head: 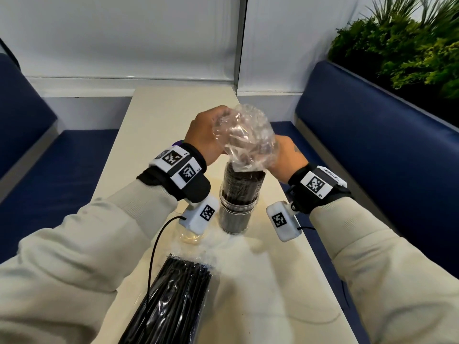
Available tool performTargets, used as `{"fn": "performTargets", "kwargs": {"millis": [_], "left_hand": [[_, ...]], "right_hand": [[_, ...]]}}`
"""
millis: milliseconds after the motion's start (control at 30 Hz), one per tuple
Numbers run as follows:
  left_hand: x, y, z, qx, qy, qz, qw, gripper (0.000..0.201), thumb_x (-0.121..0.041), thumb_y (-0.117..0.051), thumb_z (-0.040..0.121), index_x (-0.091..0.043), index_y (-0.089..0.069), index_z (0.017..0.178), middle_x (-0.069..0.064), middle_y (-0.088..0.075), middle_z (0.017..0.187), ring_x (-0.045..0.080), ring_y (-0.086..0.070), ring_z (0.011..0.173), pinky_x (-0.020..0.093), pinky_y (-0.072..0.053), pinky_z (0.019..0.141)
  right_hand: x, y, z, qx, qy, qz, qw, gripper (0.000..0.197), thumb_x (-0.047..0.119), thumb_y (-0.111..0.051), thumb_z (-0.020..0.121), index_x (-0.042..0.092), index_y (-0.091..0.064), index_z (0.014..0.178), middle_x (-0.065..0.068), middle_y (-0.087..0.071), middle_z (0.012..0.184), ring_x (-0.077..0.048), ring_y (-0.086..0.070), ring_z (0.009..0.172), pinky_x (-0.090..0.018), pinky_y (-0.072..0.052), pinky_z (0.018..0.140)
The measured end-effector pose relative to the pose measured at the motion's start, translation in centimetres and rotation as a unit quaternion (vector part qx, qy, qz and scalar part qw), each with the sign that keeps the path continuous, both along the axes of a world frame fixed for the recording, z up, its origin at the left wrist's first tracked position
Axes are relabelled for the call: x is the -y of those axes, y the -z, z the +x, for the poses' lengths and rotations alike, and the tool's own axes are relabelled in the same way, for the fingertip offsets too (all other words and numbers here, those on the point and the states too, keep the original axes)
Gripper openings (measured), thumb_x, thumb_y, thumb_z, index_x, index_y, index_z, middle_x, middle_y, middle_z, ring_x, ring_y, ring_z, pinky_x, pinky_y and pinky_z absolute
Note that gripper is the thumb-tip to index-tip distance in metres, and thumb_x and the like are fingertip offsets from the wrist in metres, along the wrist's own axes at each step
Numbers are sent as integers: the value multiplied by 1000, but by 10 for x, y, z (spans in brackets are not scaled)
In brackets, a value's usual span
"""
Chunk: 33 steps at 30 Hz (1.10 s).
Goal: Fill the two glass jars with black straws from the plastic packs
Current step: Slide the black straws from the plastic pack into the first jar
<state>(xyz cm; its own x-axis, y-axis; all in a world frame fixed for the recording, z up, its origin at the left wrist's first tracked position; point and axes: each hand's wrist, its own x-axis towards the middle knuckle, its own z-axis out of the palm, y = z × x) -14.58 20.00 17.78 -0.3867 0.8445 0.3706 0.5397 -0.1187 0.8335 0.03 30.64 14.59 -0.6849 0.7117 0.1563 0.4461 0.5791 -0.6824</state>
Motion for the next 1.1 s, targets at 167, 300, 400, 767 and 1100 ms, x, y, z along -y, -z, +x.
{"fn": "performTargets", "kwargs": {"millis": [167,300,400,767,1100], "left_hand": [[6,-23,4,262,12,25,965,23,-31,-50,97,-14,-64,94,13,-70,91,31,-73,75,44,-60,66],[7,-36,4,295,-11,49,954,36,-34,-45,101,-6,-66,92,18,-73,89,36,-74,84,47,-60,71],[12,-43,0,282,-10,95,955,31,-32,-48,101,-8,-67,93,13,-75,88,34,-73,87,49,-59,77],[31,-57,-17,284,-64,145,946,24,-28,-57,97,-7,-66,89,4,-67,62,24,-69,65,43,-60,70],[82,-59,-20,387,-43,189,901,23,-13,-42,102,-12,-63,112,12,-69,83,31,-72,78,45,-60,72]], "right_hand": [[1,4,6,-100,7,-44,994,13,24,-82,79,30,-70,80,0,-76,89,-18,-72,88,-40,-60,87],[1,4,5,-92,7,-36,995,17,21,-80,81,25,-63,80,0,-76,88,-19,-73,88,-45,-59,87],[0,3,5,-131,17,-59,989,17,16,-74,86,20,-58,86,-1,-78,85,-15,-75,84,-47,-60,85],[-2,-10,9,-192,77,-18,978,13,11,-73,87,20,-64,85,6,-71,73,-8,-67,63,-28,-59,69],[38,-44,54,-84,-57,-57,993,33,19,-80,80,22,-65,109,11,-69,99,10,-65,84,-14,-51,81]]}}
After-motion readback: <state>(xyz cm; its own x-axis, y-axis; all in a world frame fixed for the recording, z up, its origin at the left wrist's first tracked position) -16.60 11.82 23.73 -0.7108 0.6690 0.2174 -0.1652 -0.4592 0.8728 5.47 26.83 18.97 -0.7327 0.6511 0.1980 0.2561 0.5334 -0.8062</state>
